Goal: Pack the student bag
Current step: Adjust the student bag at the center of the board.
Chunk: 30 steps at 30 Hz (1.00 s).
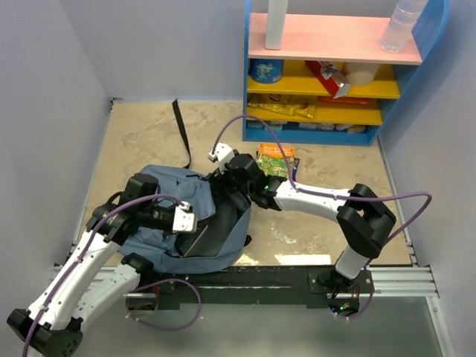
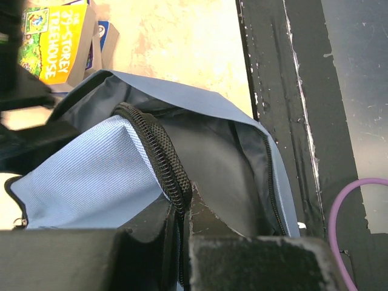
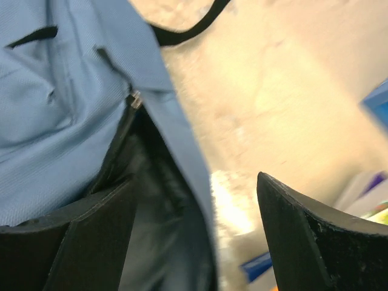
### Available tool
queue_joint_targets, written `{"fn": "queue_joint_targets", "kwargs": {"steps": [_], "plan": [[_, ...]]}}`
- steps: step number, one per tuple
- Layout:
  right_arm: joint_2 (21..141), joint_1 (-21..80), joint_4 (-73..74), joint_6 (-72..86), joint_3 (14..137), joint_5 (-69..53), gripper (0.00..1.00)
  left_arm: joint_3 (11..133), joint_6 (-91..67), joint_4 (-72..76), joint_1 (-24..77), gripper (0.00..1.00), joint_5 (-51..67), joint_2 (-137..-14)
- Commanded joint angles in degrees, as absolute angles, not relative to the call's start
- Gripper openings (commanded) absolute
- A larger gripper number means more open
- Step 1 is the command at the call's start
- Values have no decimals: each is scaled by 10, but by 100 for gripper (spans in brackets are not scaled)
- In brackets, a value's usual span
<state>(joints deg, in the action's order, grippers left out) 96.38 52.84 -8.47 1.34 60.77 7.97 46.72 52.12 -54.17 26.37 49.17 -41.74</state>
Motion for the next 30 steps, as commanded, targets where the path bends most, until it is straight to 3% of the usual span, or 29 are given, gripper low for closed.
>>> {"fn": "queue_joint_targets", "kwargs": {"steps": [1, 16, 20, 23, 25, 26, 30], "plan": [[978, 518, -20, -157, 685, 89, 82, 497, 540, -555, 266, 0, 524, -414], [1128, 480, 159, -233, 867, -83, 83, 509, 548, -570, 266, 0, 519, -410], [1162, 471, 170, -228, 912, -92, 77, 507, 548, -565, 266, 0, 519, -412], [1193, 456, 194, -208, 946, -128, 62, 508, 547, -561, 267, 0, 514, -414], [1199, 440, 189, -182, 955, -148, 26, 508, 545, -555, 266, 0, 502, -415], [1197, 432, 182, -171, 952, -149, 3, 506, 544, -551, 266, 0, 495, -414], [1162, 405, 100, -117, 906, -140, 0, 473, 540, -513, 266, 0, 432, -407]]}}
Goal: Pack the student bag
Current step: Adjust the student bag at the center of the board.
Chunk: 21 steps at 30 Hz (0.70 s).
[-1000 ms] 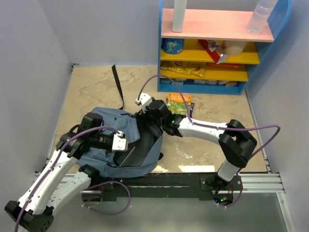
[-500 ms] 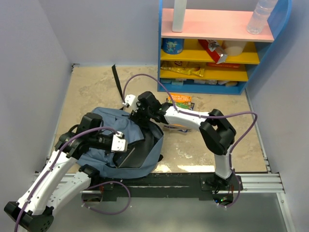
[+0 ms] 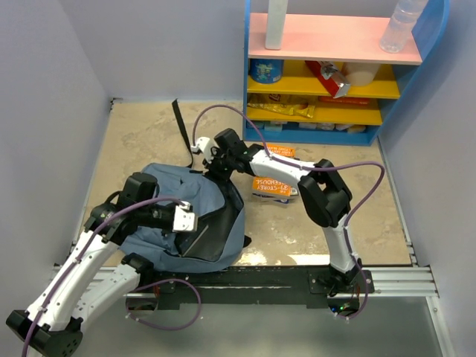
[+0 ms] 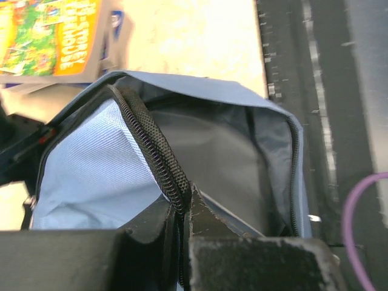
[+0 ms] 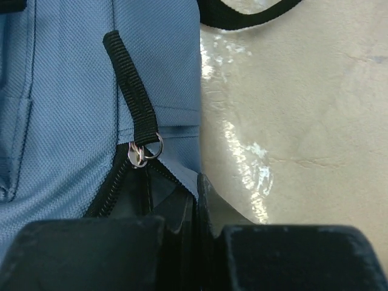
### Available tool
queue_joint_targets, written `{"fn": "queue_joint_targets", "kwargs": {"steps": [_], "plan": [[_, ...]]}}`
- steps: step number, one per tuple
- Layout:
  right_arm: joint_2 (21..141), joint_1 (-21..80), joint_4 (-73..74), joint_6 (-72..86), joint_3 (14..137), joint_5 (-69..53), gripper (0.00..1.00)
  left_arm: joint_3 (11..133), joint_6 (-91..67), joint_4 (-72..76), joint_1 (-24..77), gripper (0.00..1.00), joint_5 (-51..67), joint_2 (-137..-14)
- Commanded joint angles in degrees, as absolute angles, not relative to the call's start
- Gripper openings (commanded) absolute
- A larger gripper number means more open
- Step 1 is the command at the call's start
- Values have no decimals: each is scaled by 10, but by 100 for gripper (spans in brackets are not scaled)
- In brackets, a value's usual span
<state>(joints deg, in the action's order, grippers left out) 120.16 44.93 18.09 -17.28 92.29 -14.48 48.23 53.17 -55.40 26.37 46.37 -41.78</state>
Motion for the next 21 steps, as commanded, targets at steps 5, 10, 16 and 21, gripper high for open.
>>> {"fn": "queue_joint_targets", "kwargs": {"steps": [5, 10, 16, 21], "plan": [[1122, 371, 38, -59, 846, -22, 0, 421, 515, -391, 266, 0, 263, -396], [1093, 363, -15, -11, 797, -6, 5, 403, 499, -326, 264, 0, 177, -414], [1063, 363, -12, 72, 787, -14, 71, 416, 440, -292, 263, 0, 154, -412], [978, 357, -5, 172, 754, 47, 99, 432, 428, -315, 263, 0, 199, -413]]}}
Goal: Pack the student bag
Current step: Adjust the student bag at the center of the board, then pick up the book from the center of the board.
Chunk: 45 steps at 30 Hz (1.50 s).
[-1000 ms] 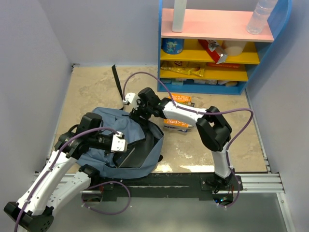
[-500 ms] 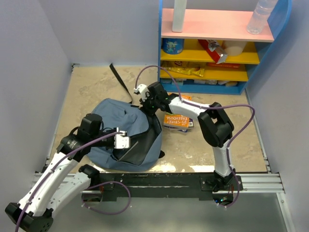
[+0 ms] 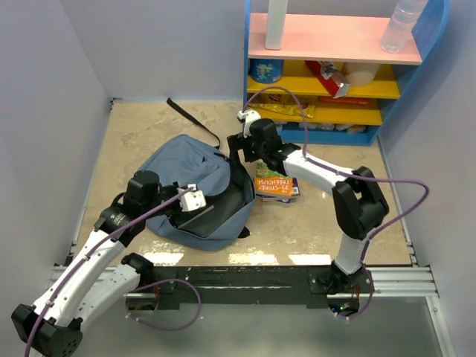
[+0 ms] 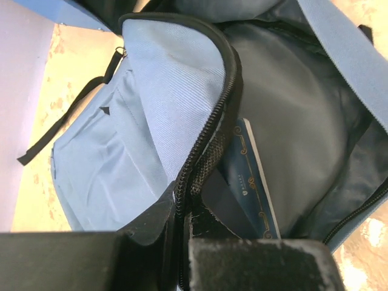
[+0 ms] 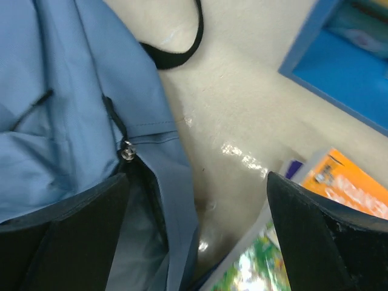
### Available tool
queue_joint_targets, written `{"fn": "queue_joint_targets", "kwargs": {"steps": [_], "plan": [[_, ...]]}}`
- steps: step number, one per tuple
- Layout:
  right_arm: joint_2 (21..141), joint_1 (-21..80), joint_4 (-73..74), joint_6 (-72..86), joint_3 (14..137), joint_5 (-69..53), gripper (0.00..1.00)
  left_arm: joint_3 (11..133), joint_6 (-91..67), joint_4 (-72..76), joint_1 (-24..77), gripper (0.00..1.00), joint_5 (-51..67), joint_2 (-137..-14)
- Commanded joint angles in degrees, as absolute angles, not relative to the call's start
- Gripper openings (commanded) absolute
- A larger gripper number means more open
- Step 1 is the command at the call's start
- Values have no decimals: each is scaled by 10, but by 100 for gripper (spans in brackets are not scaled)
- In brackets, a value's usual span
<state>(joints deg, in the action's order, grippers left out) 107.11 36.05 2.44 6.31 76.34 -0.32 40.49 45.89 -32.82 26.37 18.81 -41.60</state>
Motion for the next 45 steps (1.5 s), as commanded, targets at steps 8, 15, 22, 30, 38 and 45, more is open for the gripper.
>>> {"fn": "queue_joint_targets", "kwargs": {"steps": [8, 15, 22, 30, 38, 45], "plan": [[930, 258, 126, 275, 665, 12, 99, 432, 421, -325, 263, 0, 255, -407], [814, 152, 15, 298, 513, -18, 99, 430, 418, -328, 263, 0, 272, -405], [858, 80, -97, 315, 476, -151, 99, 433, 416, -333, 263, 0, 291, -406], [939, 63, -221, 367, 476, -217, 99, 440, 422, -340, 263, 0, 297, -410], [994, 62, -260, 390, 495, -239, 81, 440, 427, -343, 263, 0, 300, -411], [1028, 62, -301, 404, 493, -243, 32, 442, 430, -352, 263, 0, 306, -410]]}}
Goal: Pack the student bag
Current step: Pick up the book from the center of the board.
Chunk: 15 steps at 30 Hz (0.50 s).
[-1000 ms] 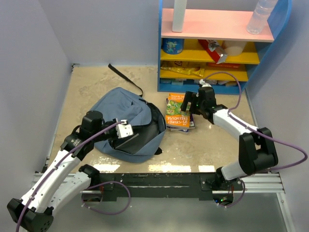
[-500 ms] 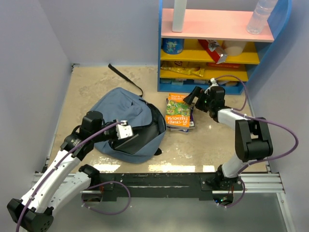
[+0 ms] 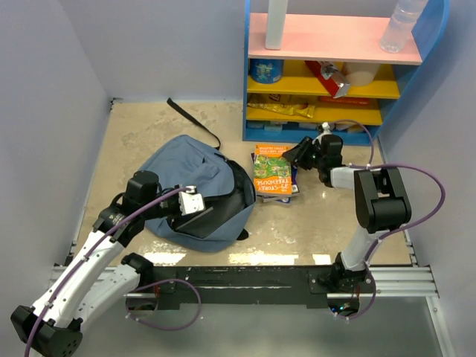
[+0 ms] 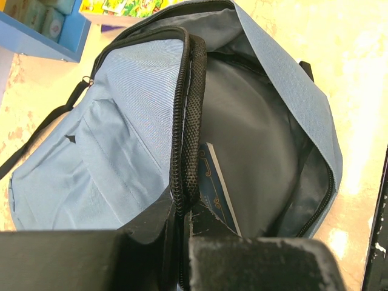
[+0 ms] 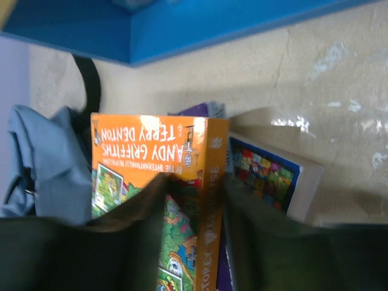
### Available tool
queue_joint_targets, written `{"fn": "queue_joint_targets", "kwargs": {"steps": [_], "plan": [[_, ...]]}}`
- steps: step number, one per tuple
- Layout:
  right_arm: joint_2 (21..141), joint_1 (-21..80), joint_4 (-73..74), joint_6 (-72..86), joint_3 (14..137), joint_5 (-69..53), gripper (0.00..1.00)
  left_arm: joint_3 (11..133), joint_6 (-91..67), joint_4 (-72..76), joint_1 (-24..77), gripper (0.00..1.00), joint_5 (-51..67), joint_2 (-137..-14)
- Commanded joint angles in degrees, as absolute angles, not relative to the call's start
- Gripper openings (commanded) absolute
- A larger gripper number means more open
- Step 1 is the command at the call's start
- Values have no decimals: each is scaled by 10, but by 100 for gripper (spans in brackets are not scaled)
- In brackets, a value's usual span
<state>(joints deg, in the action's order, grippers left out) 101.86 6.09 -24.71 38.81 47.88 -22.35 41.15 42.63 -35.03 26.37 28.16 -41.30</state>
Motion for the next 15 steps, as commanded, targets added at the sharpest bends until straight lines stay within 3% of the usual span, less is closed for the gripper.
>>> {"fn": "queue_joint_targets", "kwargs": {"steps": [1, 3, 4, 15], "plan": [[1033, 62, -302, 405, 494, -240, 23, 443, 433, -352, 263, 0, 305, -410], [1033, 62, -310, 410, 490, -237, 5, 445, 432, -354, 263, 0, 304, -410], [1032, 60, -310, 412, 486, -232, 1, 444, 433, -354, 263, 0, 305, -410], [889, 31, -230, 408, 410, -102, 0, 439, 434, -354, 263, 0, 312, -406]]}}
